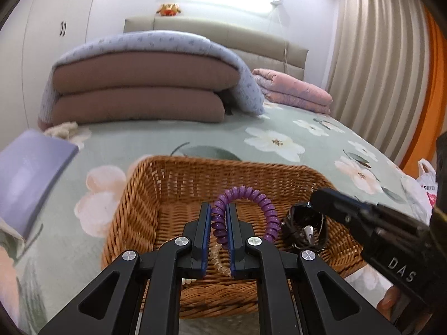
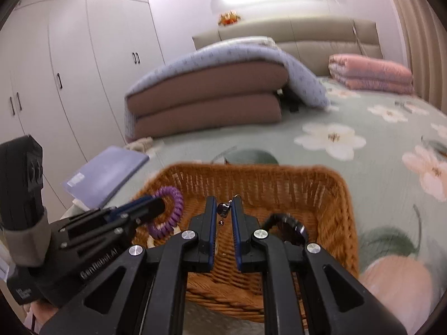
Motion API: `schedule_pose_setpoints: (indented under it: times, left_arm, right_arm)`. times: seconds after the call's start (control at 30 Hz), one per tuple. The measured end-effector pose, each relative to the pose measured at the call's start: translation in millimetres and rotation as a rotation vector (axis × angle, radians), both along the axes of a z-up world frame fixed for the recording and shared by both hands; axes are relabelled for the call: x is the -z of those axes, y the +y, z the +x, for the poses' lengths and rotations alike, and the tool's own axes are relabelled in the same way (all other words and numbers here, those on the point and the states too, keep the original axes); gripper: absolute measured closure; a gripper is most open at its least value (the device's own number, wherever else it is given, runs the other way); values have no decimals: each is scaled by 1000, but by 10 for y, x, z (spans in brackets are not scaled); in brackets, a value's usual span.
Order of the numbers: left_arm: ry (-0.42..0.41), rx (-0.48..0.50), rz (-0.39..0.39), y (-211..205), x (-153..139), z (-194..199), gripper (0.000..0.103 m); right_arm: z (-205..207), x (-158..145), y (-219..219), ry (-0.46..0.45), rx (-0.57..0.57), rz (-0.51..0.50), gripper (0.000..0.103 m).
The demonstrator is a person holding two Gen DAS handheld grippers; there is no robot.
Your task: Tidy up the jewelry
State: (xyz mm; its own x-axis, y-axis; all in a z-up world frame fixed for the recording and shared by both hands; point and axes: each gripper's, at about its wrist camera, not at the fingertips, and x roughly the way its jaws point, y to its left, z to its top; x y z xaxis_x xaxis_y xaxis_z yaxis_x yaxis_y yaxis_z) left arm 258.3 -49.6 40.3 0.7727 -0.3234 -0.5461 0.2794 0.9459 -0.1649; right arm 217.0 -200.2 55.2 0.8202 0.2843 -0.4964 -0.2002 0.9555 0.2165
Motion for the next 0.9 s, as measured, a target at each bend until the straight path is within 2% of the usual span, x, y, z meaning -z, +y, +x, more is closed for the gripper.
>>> schedule_pose_setpoints:
  times: [0.23, 0.47, 0.57, 0.6, 0.67, 0.73, 0.9]
  left_arm:
    - [5, -10, 1, 20, 72, 7, 93]
    - [16, -40, 45, -14, 124, 11, 92]
    - [22, -58, 54, -12, 129, 12, 89]
    - [26, -57, 45, 3, 131, 16, 86]
    - [35, -56, 31, 31, 127, 15, 76]
    - [35, -58, 11, 71, 121, 3, 59]
    - [18, -63, -11, 125, 73, -93, 58]
  right_arm:
    - [18, 125, -64, 28, 19, -7, 89]
    - [48, 191, -72, 58, 13, 3, 89]
    - [36, 195, -70, 58, 4, 15, 75]
    - [19, 182, -71, 48, 6, 15, 69]
    - [-9, 146, -67, 30, 2, 15, 68]
    - [-31, 126, -71, 19, 9, 16, 68]
    - [-83, 106, -110, 12, 23, 25, 68]
